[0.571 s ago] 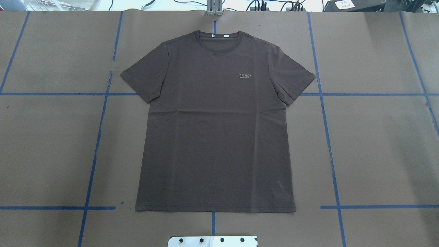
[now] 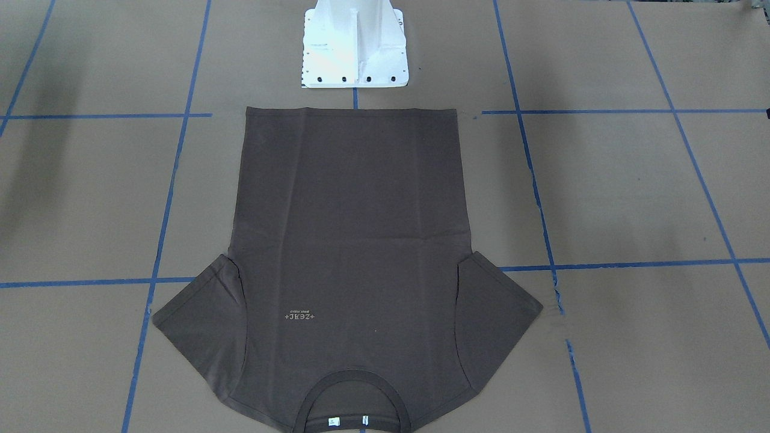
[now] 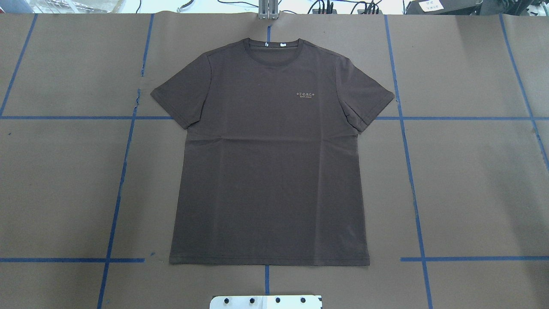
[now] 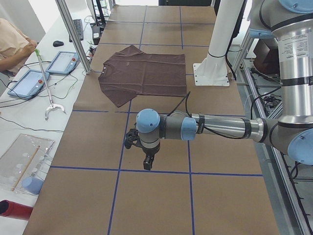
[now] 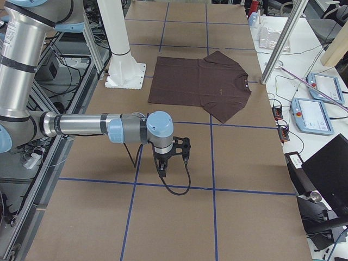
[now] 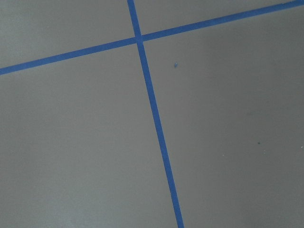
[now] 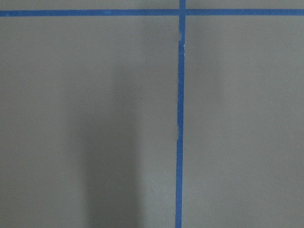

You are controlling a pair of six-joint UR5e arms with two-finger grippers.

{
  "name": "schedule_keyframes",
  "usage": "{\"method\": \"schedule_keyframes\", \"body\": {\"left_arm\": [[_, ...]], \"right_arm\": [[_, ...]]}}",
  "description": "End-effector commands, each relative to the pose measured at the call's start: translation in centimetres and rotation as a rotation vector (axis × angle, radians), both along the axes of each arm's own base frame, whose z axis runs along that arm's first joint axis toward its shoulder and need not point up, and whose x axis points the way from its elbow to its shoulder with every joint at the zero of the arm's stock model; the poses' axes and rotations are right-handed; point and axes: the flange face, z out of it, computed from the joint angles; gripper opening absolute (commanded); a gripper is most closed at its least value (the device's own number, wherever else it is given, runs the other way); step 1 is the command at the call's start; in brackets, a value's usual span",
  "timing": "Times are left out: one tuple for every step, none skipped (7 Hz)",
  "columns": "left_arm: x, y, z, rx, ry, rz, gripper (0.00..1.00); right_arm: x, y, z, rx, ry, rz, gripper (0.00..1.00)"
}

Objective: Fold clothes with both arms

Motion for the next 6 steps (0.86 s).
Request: {"method": "schedule_keyframes", "body": {"left_arm": [[-0.8,-2.3,-2.6,0.093,-0.136,-0.008,1.0],[-0.7,-4.6,-5.7,0.231,-0.132,-0.02,1.0],[-0.9,-7.2,-9.5,0.453,-0.155,-0.05,1.0],[-1.0,-8.5,-12.1,0.637,-0.151,-0.071,1.0],[-0.8,-8.7,-11.7,0.656,-0.127,-0.06,1.0],[-0.5,-8.7,-12.2,0.665,-0.103,-0.052,1.0]], "right_arm": [[-0.2,-2.6,-2.8,0.096,-0.01,0.0,1.0],[-0.4,-5.2,-5.6,0.227,-0.022,0.0,1.0],[-0.4,-8.7,-7.7,0.337,-0.015,0.005,1.0],[-0.6,-10.1,-8.1,0.351,-0.033,-0.001,1.0],[-0.6,-10.8,-8.1,0.348,-0.04,0.002,1.0],[-1.0,-12.1,-8.4,0.301,-0.097,0.031,1.0]]}}
